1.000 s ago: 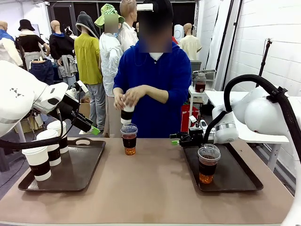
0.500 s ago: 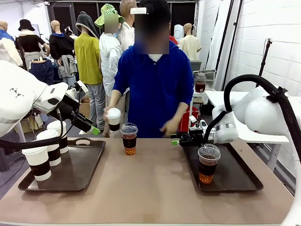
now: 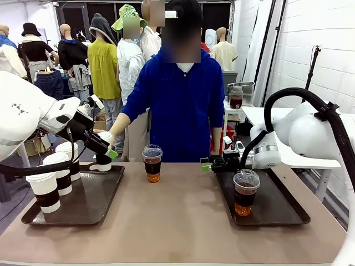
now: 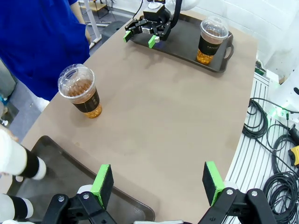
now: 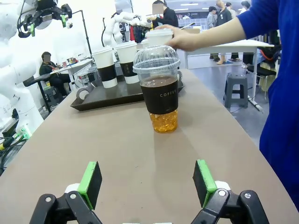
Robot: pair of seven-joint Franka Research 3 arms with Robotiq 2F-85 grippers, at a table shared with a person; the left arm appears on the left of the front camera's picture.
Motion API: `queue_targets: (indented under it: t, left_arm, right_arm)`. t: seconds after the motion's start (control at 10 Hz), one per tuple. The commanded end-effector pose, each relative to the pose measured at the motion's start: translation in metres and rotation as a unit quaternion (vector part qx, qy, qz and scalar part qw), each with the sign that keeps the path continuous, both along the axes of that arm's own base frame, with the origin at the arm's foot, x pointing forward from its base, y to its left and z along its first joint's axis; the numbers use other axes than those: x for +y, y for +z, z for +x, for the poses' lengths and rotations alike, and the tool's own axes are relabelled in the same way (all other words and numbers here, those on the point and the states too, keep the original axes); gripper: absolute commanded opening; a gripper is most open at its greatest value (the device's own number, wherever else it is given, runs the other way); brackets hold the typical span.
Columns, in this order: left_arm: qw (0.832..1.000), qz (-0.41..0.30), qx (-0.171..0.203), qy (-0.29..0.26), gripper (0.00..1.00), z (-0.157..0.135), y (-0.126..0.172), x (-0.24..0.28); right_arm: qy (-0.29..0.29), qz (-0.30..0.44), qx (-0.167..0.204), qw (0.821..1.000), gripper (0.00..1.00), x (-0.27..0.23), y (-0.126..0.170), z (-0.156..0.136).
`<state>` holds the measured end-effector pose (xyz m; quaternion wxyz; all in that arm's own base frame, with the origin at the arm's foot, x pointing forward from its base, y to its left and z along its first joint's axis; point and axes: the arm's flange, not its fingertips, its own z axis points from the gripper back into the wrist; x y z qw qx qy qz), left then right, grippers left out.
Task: Distribute the coffee onto the tray.
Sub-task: Pick up another iced Americano from the middle of the table and place it on the right Handle tray.
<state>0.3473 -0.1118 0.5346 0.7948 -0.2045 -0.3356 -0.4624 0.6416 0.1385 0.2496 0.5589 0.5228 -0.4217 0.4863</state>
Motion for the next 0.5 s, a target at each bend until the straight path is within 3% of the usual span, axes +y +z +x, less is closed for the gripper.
queue_targets:
  t: [0.0,0.4]
  left_arm:
    - [1.0,-0.007,0.0,-0.007,1.0,0.002,-0.002,0.002]
    - [1.0,-0.007,0.0,-0.007,1.0,0.002,-0.002,0.002]
  right_arm:
    - [-0.006,0.002,-0.004,1.0,1.0,0.014,0.005,0.002]
    - [0.006,0.007,-0.019,1.0,1.0,0.058,0.005,0.008]
